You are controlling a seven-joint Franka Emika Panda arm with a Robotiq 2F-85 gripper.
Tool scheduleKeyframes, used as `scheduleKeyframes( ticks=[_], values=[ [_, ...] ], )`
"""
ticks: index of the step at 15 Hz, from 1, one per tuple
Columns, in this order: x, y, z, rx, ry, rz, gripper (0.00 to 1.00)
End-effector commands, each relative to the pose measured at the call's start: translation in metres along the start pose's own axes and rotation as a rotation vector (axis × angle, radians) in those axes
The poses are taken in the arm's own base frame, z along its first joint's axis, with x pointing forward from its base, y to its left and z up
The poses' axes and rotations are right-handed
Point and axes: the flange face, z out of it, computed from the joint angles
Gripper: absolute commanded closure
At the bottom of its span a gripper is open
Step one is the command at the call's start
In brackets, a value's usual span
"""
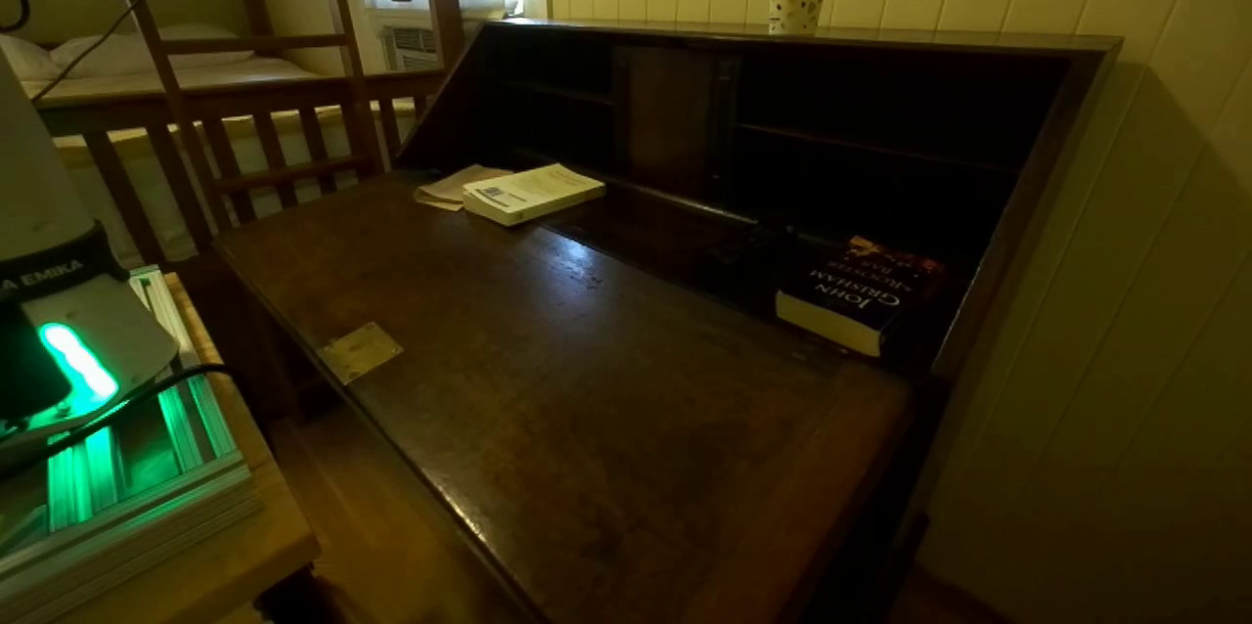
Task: Put the marker on top of the table
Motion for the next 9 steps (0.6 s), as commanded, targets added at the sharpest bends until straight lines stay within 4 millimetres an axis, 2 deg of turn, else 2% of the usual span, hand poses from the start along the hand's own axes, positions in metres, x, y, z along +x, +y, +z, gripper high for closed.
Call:
scheduleKeyframes(
  ticks=[1,8,9],
  values=[
    [0.0001,0.0001,-0.0006,0.000,-0.001,0.000,0.00],
    [0.0001,0.0001,-0.0006,0.000,-0.001,0.000,0.00],
    [0.0009,0.0077,-0.0015,0.008,0.008,0.015,0.00]
  ],
)
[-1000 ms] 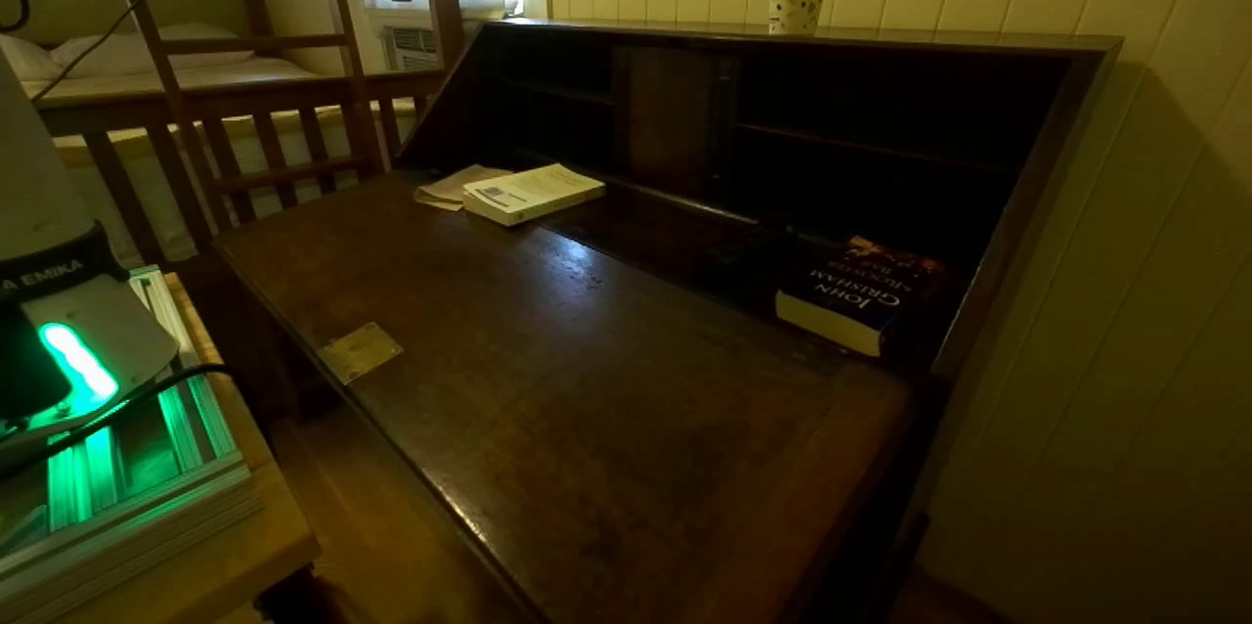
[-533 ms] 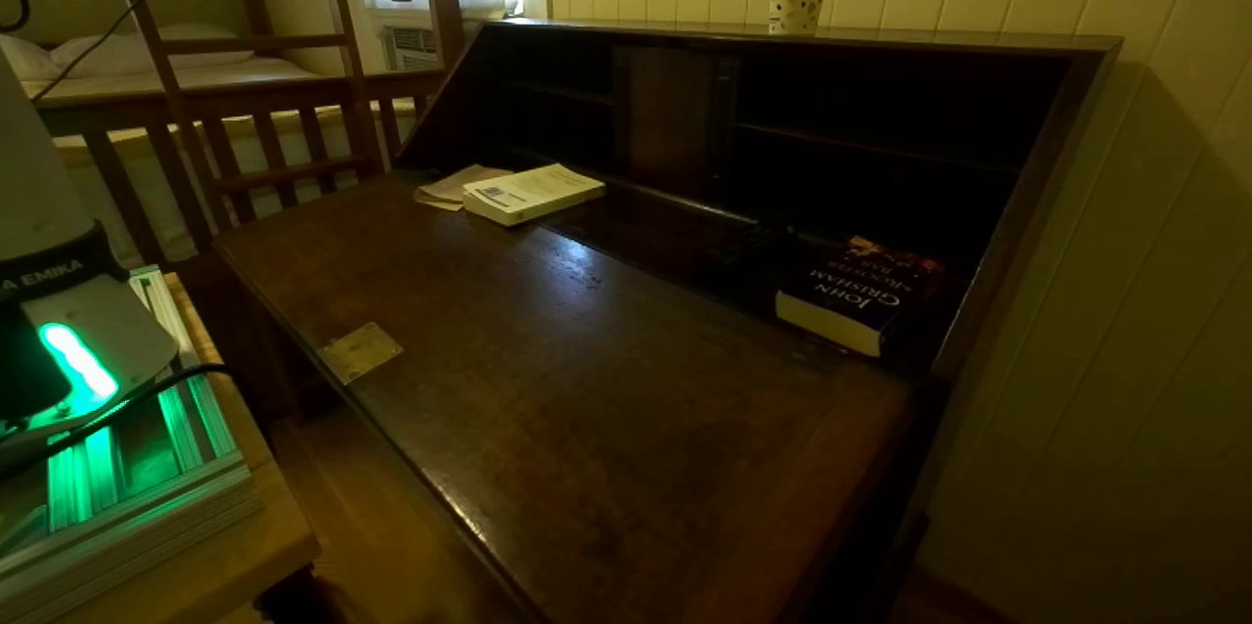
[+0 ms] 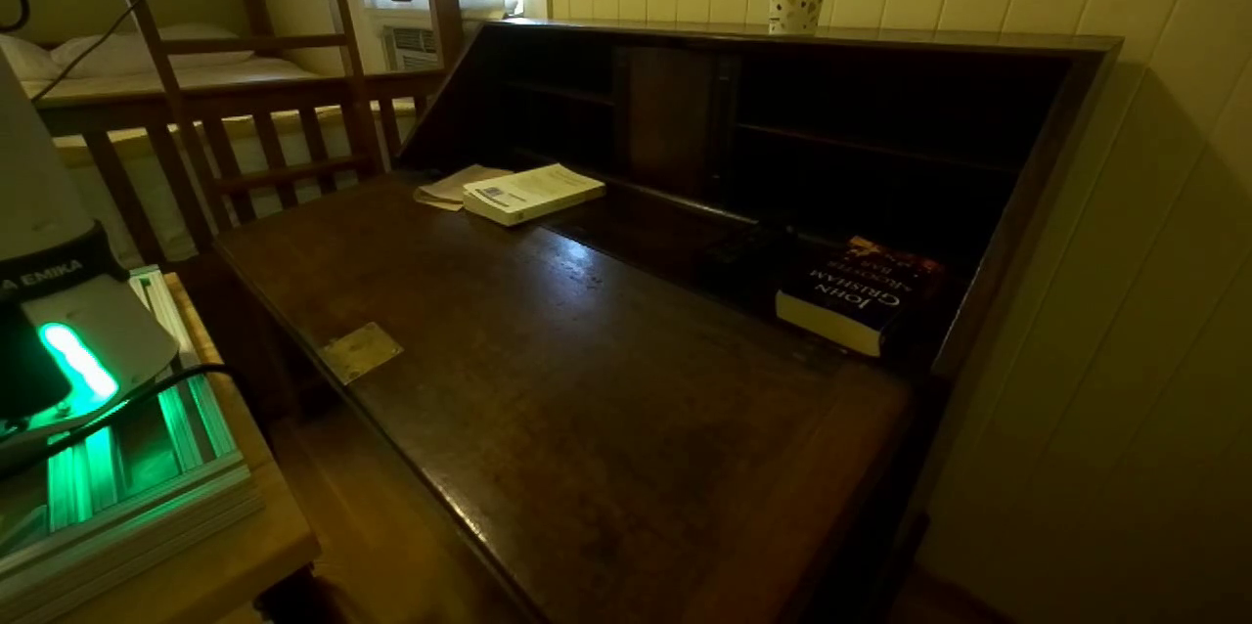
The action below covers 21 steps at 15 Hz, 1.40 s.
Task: Put the marker on top of the table
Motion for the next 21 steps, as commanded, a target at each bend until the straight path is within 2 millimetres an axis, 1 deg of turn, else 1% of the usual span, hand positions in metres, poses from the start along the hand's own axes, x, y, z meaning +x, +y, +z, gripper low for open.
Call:
scheduleKeyframes(
  ticks=[1,5,9,13,16,17,18,21],
  values=[
    [0.001,0.016,-0.003,0.005,0.023,0.036,0.00],
    [0.009,0.046,-0.010,-0.021,0.117,0.061,0.00],
    [0.017,0.073,-0.016,-0.068,0.198,0.033,0.00],
    [0.023,0.091,-0.028,-0.108,0.225,0.037,0.00],
    [0.028,0.105,-0.031,-0.129,0.238,0.037,0.00],
    [0.028,0.108,-0.030,-0.128,0.239,0.059,0.00],
    [0.020,0.096,-0.030,-0.102,0.237,0.058,0.00],
    [0.023,0.103,-0.027,-0.102,0.233,0.071,0.00]
  ],
)
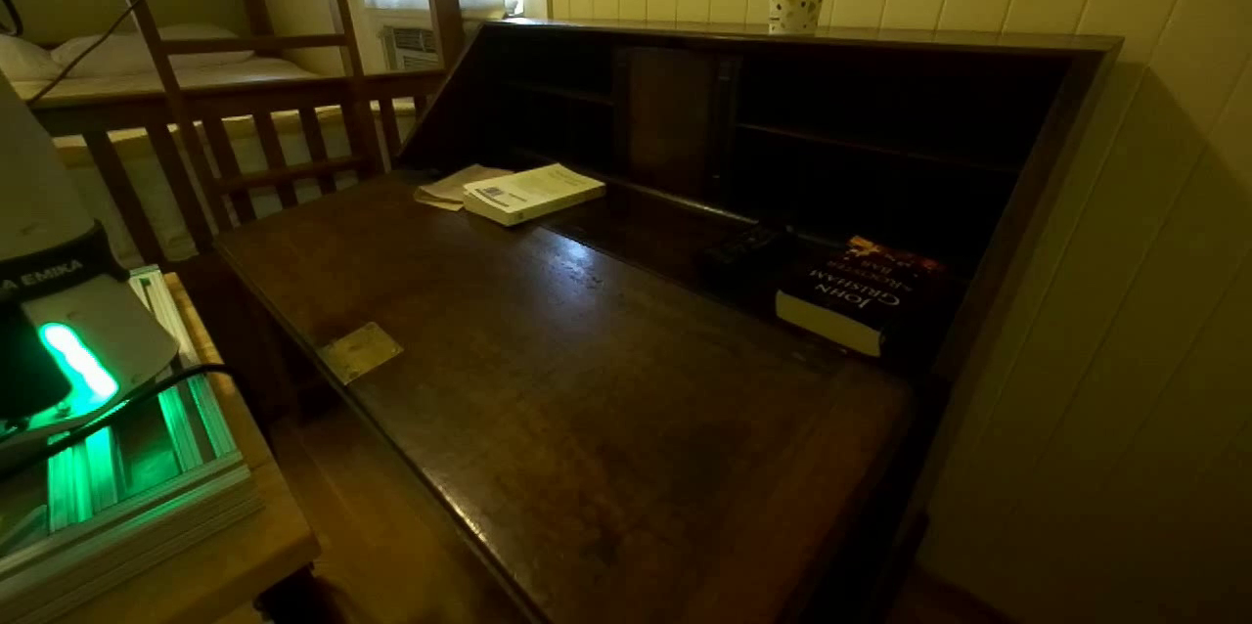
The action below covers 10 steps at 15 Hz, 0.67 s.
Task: Put the marker on top of the table
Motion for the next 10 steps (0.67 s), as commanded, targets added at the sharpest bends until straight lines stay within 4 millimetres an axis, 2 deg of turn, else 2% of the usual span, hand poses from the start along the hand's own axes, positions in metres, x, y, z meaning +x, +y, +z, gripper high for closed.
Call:
scheduleKeyframes(
  ticks=[1,8,10],
  values=[
    [0.000,0.000,0.000,0.000,-0.002,0.000,0.00],
    [0.001,0.000,0.000,0.000,-0.003,0.000,0.00],
    [0.008,0.018,0.003,0.018,0.015,0.059,0.00]
  ],
)
